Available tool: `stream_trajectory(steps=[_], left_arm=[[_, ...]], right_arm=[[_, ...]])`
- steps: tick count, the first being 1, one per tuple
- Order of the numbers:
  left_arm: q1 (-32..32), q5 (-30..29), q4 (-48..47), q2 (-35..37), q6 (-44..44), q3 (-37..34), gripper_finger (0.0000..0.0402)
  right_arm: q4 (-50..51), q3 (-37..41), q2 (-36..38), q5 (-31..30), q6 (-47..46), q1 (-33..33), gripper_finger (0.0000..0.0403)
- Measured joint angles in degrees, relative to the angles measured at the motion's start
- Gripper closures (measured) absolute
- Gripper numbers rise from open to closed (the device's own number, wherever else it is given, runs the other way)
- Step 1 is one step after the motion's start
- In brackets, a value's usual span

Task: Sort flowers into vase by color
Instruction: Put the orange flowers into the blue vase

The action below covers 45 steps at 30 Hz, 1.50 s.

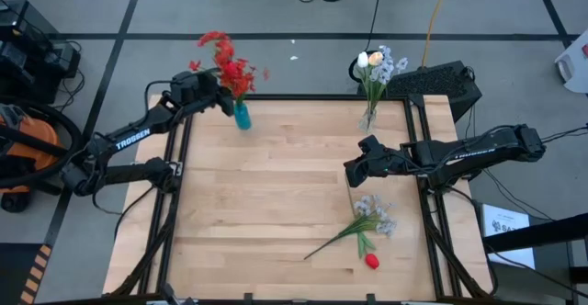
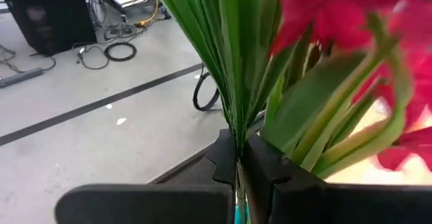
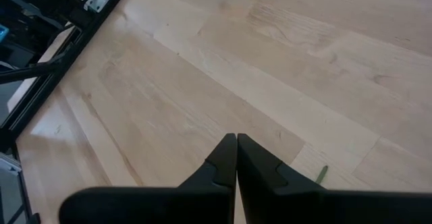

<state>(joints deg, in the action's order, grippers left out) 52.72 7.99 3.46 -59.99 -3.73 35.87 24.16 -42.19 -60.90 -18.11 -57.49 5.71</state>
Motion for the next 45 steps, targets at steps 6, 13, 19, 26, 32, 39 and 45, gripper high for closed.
stream_trajectory(steps=[6,13,19,26,32,39,45], left_arm=[[-2.52,-3.87,0.93,0.0,-0.43,-3.14,0.0389],[-3.4,-5.21,1.69,0.0,-1.94,-5.55,0.0389],[-3.4,-4.76,1.67,0.0,-3.14,-5.56,0.0387],[-3.36,-3.96,1.87,0.0,-3.42,-5.61,0.0365],[-3.36,-3.98,1.87,0.0,-3.32,-5.63,0.0321],[-3.36,-3.95,1.68,0.0,-4.86,-5.63,0.0285],[-3.36,-2.0,1.13,0.64,-7.99,-5.63,0.0284]], right_arm=[[0.02,0.0,0.0,-0.02,-0.16,0.01,0.0399],[0.02,0.0,0.0,-0.04,-0.16,0.0,0.0399],[0.02,0.0,0.0,-0.07,-0.16,0.01,0.0399],[0.02,0.0,0.0,-0.07,-0.36,0.0,0.0399],[0.02,0.0,0.0,-0.09,-0.36,0.0,0.0399],[0.0,0.0,0.0,-1.57,-0.38,-0.01,0.0399],[-0.01,0.0,0.0,-1.57,-0.35,-0.13,0.0399]])
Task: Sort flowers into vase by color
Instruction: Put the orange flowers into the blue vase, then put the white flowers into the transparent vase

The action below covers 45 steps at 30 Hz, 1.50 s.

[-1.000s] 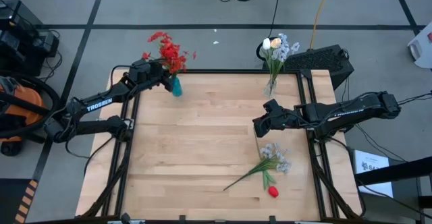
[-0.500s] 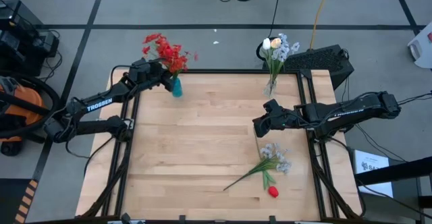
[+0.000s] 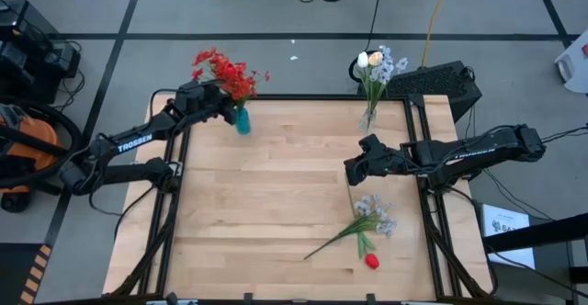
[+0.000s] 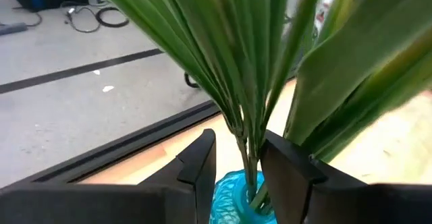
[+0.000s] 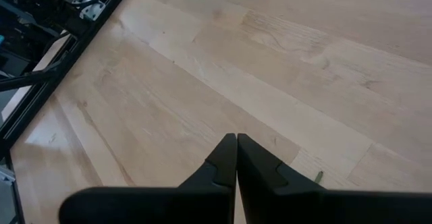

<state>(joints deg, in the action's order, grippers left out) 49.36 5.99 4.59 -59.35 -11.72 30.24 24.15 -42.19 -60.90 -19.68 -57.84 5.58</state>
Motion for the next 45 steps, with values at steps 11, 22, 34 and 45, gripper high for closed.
stream_trajectory(steps=[11,22,34,45], left_arm=[[-0.02,-0.13,-10.4,6.34,-1.47,0.0,0.0284],[-2.53,-0.45,-19.81,7.98,-4.5,0.0,0.0284],[-10.36,-3.01,-26.63,14.45,-10.23,0.0,0.0284],[-29.82,-7.61,-23.03,18.49,-22.82,0.0,0.0299]], right_arm=[[-0.01,0.0,0.0,0.02,1.12,-0.02,0.0399],[0.0,0.0,0.0,0.16,2.32,-0.02,0.0399],[0.01,0.0,-0.02,0.76,3.97,-0.02,0.0399],[0.1,0.0,-0.02,2.07,6.68,-0.02,0.0399]])
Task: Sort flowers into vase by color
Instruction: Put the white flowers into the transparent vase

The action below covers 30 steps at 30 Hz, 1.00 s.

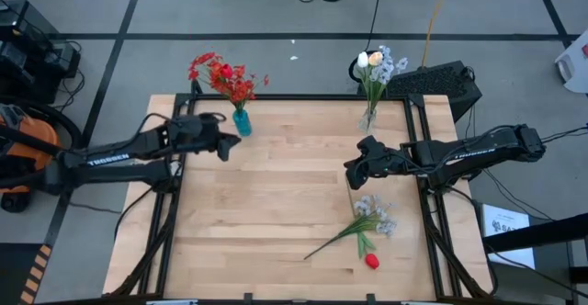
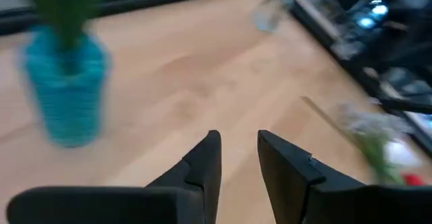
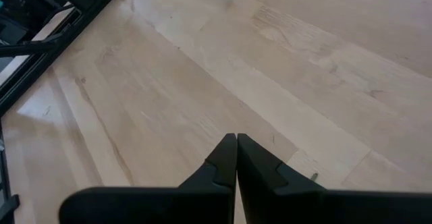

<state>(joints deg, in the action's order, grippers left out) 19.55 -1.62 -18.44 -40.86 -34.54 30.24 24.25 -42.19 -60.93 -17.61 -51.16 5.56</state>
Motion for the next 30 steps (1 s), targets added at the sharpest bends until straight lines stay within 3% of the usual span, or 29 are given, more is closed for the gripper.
stream_trajectory(steps=[7,14,21,30], left_arm=[[-17.42,-11.87,13.96,-3.39,-5.73,0.02,0.0307],[-30.22,-22.88,27.56,-12.67,-5.61,0.8,0.0307],[-37.0,-27.62,27.13,-26.15,-3.85,9.84,0.0307],[-37.7,-27.45,13.26,-40.5,-3.73,24.8,0.0307]], right_arm=[[0.06,0.0,0.0,2.15,1.18,0.02,0.0399],[3.03,0.0,0.0,6.57,1.29,0.04,0.0399],[8.94,0.0,0.0,10.34,0.11,0.14,0.0399],[12.69,0.0,0.0,12.54,-4.67,0.13,0.0399]])
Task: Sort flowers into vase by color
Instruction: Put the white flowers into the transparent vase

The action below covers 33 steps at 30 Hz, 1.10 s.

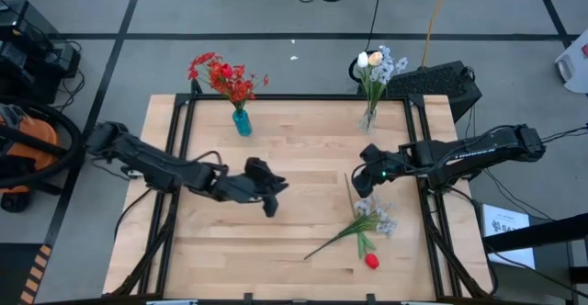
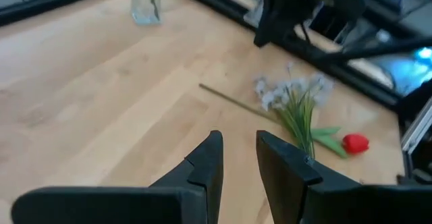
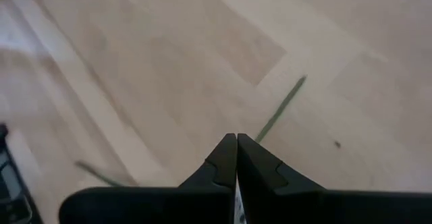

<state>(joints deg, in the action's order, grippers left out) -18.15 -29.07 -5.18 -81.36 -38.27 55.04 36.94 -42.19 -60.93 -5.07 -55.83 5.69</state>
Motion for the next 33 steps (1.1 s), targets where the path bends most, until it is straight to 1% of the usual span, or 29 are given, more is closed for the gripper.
stream_trajectory(steps=[4,9,14,18,21,24,28,30,33], left_arm=[[0.0,1.6,-4.81,-7.17,0.23,8.19,0.0307],[0.24,5.37,-8.14,-16.65,3.29,19.03,0.0307],[1.68,12.96,-8.19,-26.22,4.56,27.62,0.0307],[2.77,20.56,-8.39,-34.25,4.56,33.92,0.0307],[2.82,24.36,-9.44,-40.16,6.07,39.27,0.0307],[2.75,25.84,-13.9,-45.49,7.87,45.49,0.0307],[2.63,27.32,-23.07,-51.06,10.33,54.08,0.0307],[2.49,28.27,-24.8,-52.97,10.63,57.01,0.0307],[2.26,29.83,-24.78,-54.47,10.66,59.12,0.0307]], right_arm=[[2.43,0.0,0.34,2.24,0.65,0.04,0.0399],[8.82,0.0,2.77,2.25,-2.18,0.04,0.0399],[12.73,0.0,6.24,2.26,-4.86,0.04,0.0399],[13.01,0.0,8.65,2.25,-5.03,0.04,0.0399],[13.08,-0.01,9.78,2.15,-5.03,0.04,0.0399],[13.18,0.0,10.18,2.04,-4.99,0.04,0.0399],[13.17,0.0,10.16,2.03,-4.85,0.04,0.0399],[13.19,-0.02,10.16,2.0,-4.82,0.04,0.0399],[13.19,0.0,10.16,1.95,-4.43,0.04,0.0399]])
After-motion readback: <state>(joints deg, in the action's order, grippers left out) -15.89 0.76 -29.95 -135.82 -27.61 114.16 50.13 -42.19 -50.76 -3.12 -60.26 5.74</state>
